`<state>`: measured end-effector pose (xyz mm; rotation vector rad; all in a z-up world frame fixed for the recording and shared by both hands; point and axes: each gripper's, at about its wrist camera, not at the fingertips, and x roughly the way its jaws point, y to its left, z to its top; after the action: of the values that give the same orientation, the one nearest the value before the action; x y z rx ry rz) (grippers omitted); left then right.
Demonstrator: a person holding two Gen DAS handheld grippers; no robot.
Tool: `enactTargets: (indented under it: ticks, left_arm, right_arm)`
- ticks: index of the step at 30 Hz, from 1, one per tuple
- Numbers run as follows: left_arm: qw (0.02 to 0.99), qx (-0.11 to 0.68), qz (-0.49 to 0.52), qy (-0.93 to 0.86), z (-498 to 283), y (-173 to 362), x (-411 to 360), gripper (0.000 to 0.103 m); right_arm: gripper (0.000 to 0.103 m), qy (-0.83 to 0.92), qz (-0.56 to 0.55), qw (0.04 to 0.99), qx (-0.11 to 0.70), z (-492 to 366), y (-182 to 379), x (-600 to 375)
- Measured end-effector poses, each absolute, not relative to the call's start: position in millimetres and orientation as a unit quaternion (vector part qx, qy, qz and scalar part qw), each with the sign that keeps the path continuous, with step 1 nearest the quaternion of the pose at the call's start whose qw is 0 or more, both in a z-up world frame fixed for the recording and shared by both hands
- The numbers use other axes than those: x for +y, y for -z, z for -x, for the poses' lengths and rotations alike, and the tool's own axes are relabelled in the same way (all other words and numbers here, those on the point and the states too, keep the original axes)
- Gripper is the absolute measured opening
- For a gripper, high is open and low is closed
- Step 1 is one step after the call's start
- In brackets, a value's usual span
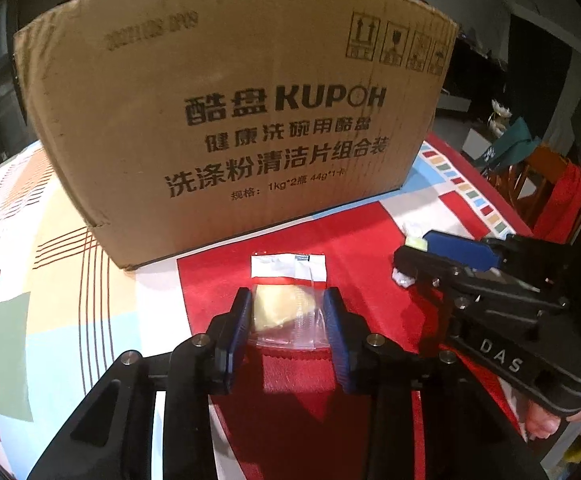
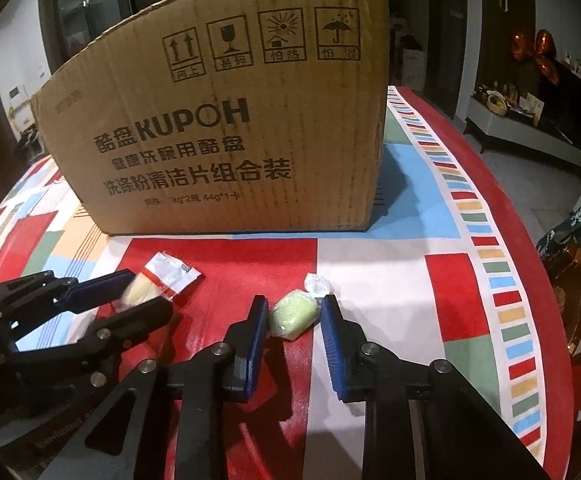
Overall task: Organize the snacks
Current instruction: 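Withdraw both tools from the box toward the cheese packet and green candy, then grasp the clear cheese packet with the left tool while the right tool grasps the green candy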
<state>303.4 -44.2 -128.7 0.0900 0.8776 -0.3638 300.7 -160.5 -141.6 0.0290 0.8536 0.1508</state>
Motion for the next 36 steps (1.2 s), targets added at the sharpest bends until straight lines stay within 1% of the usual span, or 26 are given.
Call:
enactTargets:
  ticks: [20, 36]
  left_arm:
    - [0.916, 0.369, -0.004, 0.158, -253, 61, -27, 0.036]
    - [0.934, 0.328, -0.006, 0.144, -228, -5, -17, 0.036]
  right_arm:
    - [0.028, -0.108, -0.030, 0.928, 0.356, -253, 82, -158]
    - [0.028, -0.116, -0.023, 0.942, 0.313, -236, 20, -164]
